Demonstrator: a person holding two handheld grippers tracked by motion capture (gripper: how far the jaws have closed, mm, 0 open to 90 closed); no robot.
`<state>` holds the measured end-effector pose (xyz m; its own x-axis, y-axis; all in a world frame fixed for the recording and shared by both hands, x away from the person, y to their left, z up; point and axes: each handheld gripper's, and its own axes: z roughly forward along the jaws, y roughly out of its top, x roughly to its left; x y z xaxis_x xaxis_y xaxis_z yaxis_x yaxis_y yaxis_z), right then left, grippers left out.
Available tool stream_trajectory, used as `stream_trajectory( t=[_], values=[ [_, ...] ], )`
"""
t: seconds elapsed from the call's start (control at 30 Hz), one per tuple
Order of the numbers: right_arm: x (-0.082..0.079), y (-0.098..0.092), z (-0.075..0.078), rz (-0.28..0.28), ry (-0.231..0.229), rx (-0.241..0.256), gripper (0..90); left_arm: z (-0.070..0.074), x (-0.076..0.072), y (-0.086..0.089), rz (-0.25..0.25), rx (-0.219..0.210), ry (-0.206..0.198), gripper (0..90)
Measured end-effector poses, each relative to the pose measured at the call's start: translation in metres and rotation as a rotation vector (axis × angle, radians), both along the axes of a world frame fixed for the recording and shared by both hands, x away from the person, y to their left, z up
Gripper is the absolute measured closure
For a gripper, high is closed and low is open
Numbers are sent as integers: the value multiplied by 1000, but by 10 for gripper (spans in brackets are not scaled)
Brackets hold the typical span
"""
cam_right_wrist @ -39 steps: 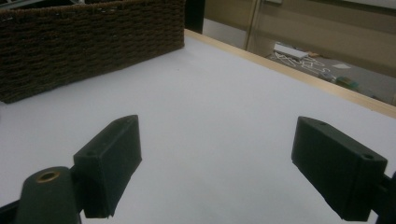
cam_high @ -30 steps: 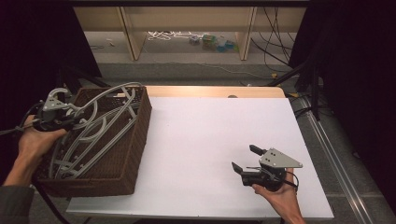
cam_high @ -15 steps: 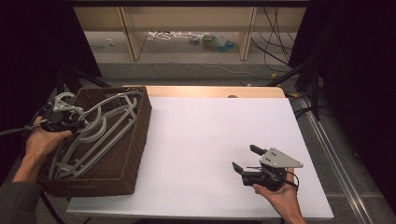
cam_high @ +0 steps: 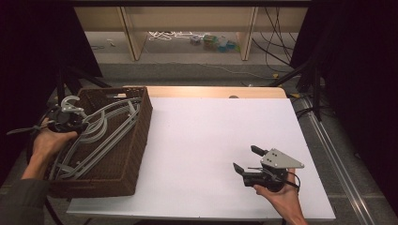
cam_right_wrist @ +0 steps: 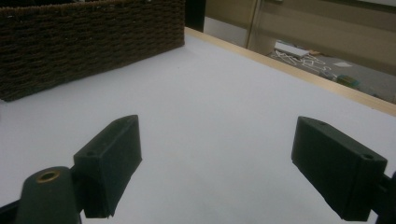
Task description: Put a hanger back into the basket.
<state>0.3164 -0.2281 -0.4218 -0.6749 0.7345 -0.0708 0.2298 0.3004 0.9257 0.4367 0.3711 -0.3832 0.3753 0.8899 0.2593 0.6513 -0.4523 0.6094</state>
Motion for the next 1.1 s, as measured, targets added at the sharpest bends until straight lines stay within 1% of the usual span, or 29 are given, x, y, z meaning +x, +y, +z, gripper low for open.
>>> stream_trajectory(
  t=[0.07,0.13,0.2,0.23,0.27,0.33,0.37,0.47,0.53,0.6,0.63,0.67,0.7,0.73,0.77,0.8,0.83,0.87,0.9,0.93,0.97,1.0,1.03,1.07,1.1],
  values=[
    [0,0,0,0,0,-1,168,-1,1,1,0,4,2,815],
    [0,0,0,0,2,-1,168,-4,2,2,13,11,6,813],
    [1,0,-1,-6,-4,3,168,-6,3,4,25,10,7,811],
    [1,0,-1,-6,-3,3,168,-6,3,4,25,10,7,809],
    [1,-1,0,-3,3,-2,168,-8,4,5,37,9,6,807],
    [1,0,-1,-7,-4,3,168,-11,5,7,35,10,12,804],
    [1,0,-1,-3,-1,1,168,-11,5,7,46,8,13,803],
    [1,0,-1,-2,8,1,168,-13,5,9,56,3,13,799],
    [1,0,-1,0,4,-3,168,-14,5,9,62,4,21,790],
    [1,0,-1,0,4,-1,168,-16,6,12,43,14,24,773],
    [1,0,-1,-1,5,1,168,-17,4,12,77,-8,20,774],
    [1,0,-1,-2,5,3,168,-17,5,14,69,-13,22,769],
    [1,0,-1,-3,2,2,168,-17,3,14,96,-16,18,744],
    [1,0,-1,-4,0,2,168,-16,3,15,96,-18,19,702],
    [1,-1,-1,-5,-1,4,168,-15,2,16,91,-14,14,680],
    [2,-2,-1,2,5,0,168,-15,0,16,99,-14,8,669],
    [2,-2,-1,-2,6,2,168,-14,-1,16,95,-21,3,652],
    [1,-2,-1,-2,10,3,168,-12,-2,17,101,-18,-4,633],
    [2,-2,-1,-2,10,0,168,-10,-4,17,118,-39,-19,619],
    [2,-1,-1,-1,9,0,168,-9,-4,18,114,-47,-34,599],
    [2,-1,-1,-1,9,2,168,-6,-7,16,135,-64,-44,588],
    [2,-1,-1,-1,8,2,168,-4,-9,16,129,-73,-58,575],
    [2,-1,-1,0,9,2,168,-2,-11,14,136,-92,-75,569],
    [2,-1,-1,-1,11,1,168,-2,-11,14,136,-92,-75,556],
    [2,-1,-2,1,11,2,168,3,-15,10,123,-111,-101,537]
  ],
)
